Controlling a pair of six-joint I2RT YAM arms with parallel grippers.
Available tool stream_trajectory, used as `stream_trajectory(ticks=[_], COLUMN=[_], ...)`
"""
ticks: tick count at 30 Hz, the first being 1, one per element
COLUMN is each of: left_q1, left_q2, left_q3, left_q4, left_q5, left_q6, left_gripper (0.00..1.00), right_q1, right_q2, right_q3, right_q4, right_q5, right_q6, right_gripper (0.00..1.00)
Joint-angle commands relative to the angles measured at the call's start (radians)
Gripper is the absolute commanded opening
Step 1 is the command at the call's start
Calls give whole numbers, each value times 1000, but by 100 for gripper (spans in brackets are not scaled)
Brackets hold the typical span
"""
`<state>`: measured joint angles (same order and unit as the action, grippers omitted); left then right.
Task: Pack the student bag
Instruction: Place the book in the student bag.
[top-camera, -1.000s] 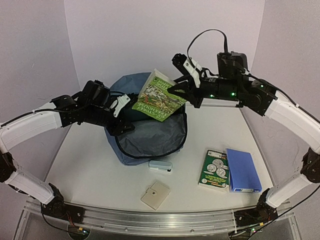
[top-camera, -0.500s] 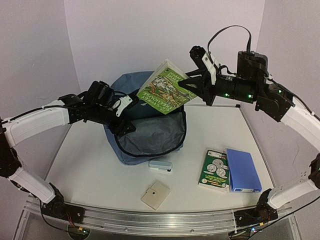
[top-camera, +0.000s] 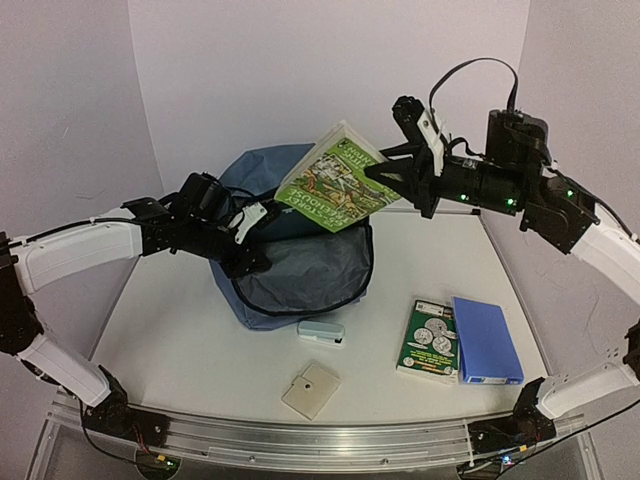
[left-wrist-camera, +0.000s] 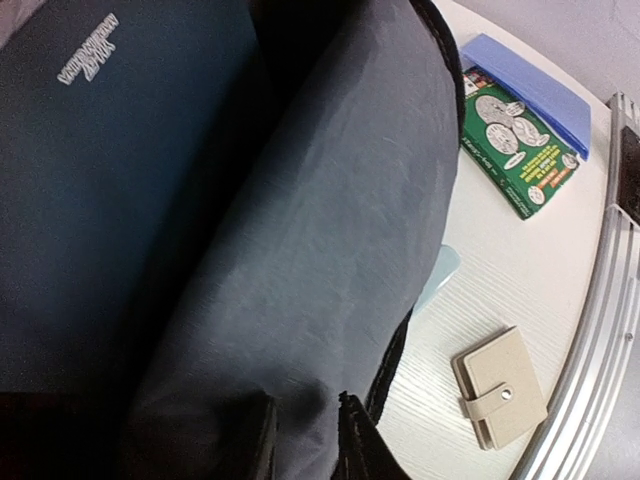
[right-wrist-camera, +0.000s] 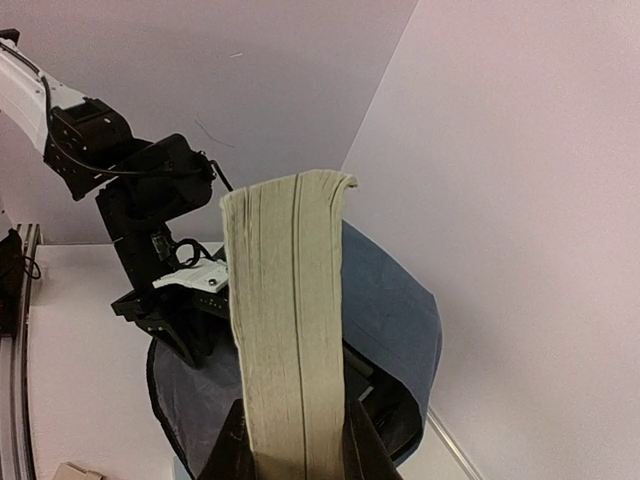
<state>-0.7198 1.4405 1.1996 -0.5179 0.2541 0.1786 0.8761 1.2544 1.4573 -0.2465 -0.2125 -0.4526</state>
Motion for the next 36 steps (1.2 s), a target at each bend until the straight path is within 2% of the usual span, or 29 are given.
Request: stream_trajectory(ticks=[1,5,10,14,17,22,26,36], left_q1=[-10,-12,-12,-12,-12,-10,-10,-10], left_q2=[-61,-93,-111,-172,-255,-320,-312,-291], left_q3=[-44,-68,-66,-75,-146,-214,-225,-279], left_q4=[-2,7,2,49,149,162,116,134], left_q5=[57,60,46,-56,-124,-278,-324,-293], left_q6=[-55,-70,-99,-238,-427,-685,-832,-945], left_gripper=[15,10,13,45,55,57,56,53], right_q1=[5,5,6,5,5,5,6,5], right_q2=[-39,-43,-25,7,20,22,14,3], right_q3=[-15,-48,-50,-31,-30,-30,-27,-32], right_q4=[129,103,90,76,74,72,72,71], right_q5=[41,47,37,31,27,23,16,19], right_q6=[2,-4,-17,-20,-20,-20,-15,-6], right_gripper=[0,0,0,0,0,0,0,0])
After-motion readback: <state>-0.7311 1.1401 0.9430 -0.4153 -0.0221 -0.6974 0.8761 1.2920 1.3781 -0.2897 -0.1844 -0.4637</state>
